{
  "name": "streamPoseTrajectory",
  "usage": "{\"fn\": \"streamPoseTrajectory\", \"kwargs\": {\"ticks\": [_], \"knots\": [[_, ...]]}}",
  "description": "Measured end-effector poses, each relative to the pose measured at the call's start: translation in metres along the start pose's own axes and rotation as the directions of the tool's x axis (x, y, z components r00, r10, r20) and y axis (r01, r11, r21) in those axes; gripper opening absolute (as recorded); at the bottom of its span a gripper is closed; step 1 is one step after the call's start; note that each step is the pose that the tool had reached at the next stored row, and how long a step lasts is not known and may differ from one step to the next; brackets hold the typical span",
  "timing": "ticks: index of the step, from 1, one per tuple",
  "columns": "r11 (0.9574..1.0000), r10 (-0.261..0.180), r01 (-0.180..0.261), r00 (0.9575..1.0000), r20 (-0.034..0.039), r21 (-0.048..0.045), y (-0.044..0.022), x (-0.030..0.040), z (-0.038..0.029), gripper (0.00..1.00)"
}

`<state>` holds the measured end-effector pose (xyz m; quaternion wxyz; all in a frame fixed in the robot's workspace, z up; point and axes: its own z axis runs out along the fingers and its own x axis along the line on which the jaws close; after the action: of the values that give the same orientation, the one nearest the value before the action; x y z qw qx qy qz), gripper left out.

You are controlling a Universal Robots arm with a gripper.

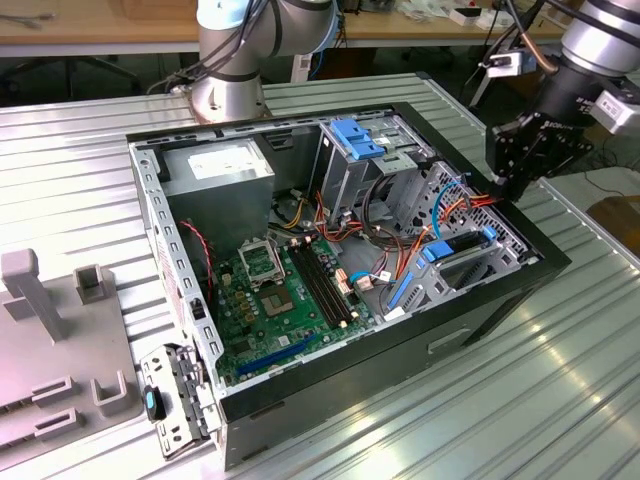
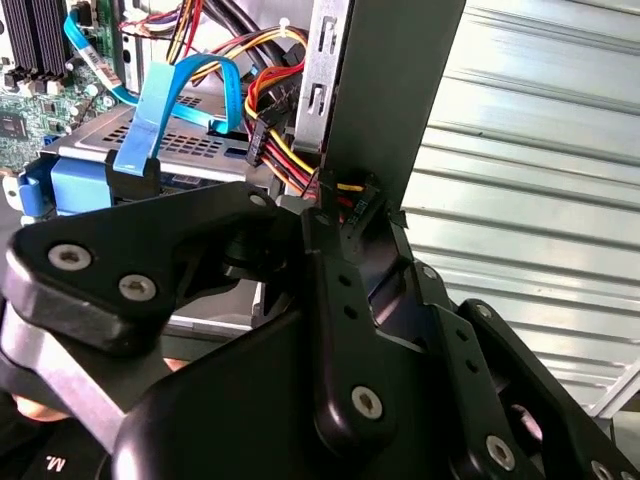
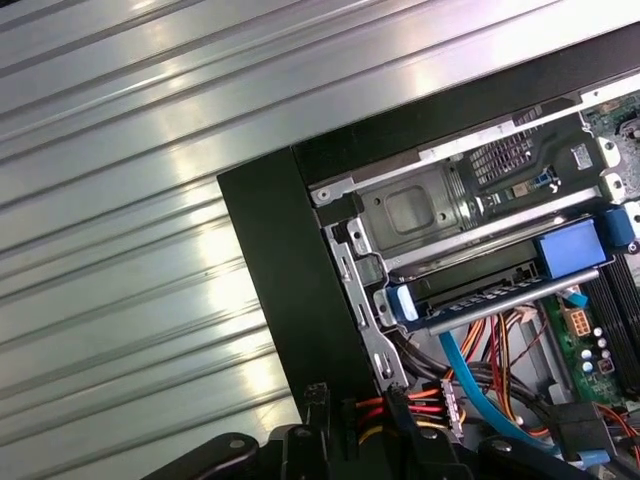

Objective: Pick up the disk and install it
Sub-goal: 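Insert the first disk wire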

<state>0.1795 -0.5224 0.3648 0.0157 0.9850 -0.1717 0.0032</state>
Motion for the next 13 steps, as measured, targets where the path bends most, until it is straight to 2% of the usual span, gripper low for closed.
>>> {"fn": "streamPoseTrajectory", "kwargs": {"ticks": [1,2,5,6,13], "knots": [[1.0,0.0,0.0,1.0,0.0014,0.0039,0.0,0.0001,0.0,0.35],[0.9999,0.0,0.0,1.0,0.0049,0.0135,-0.0002,0.0005,0.0,0.35],[0.9994,0.001,-0.001,0.9999,0.0127,0.0349,0.0002,0.0024,0.0006,0.33],[0.9994,0.0,-0.001,0.9999,0.0126,0.0348,0.0015,0.003,0.0007,0.26],[0.9994,-0.001,0.001,0.9999,0.0126,0.035,0.0023,0.0032,0.0002,0.26]]}}
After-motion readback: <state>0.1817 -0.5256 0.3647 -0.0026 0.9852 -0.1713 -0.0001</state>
